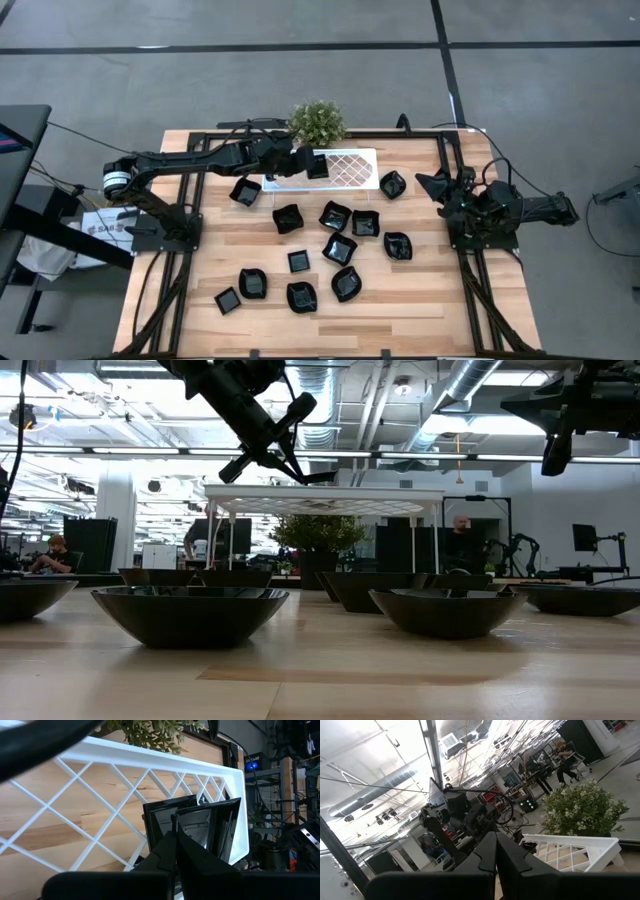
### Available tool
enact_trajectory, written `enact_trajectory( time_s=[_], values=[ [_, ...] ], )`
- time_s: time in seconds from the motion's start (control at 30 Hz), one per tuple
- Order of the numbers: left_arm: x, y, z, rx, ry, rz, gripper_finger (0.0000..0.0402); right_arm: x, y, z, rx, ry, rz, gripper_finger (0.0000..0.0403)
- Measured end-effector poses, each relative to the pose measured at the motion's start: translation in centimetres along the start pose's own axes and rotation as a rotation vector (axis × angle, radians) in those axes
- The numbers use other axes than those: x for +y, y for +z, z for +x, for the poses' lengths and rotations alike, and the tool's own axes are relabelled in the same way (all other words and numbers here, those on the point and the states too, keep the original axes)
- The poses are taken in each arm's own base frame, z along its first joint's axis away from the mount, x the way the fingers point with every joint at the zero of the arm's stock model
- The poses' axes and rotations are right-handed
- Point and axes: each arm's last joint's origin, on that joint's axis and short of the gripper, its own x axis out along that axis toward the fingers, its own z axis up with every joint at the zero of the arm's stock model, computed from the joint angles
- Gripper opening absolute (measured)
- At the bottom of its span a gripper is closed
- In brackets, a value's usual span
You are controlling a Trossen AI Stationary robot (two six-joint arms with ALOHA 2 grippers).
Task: Pick & Place Mini shaped plates
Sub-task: Stack the top square plate on top of the stacked square plate on the shelf
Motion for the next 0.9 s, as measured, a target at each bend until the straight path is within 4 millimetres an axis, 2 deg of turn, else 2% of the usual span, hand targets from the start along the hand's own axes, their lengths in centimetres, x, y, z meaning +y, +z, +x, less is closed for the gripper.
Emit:
enact_trajectory(
  time_s=[0.6, 0.9],
  values=[
    [0.01, 0.04, 0.00, -0.010, 0.004, 0.012, 0.0071, 0.00, 0.00, 0.00, 0.000, 0.000, 0.000, 0.0000],
    [-0.01, -0.03, 0.00, 0.014, -0.006, 0.048, 0.0077, 0.00, 0.00, 0.00, 0.000, 0.000, 0.000, 0.0000]
  ],
)
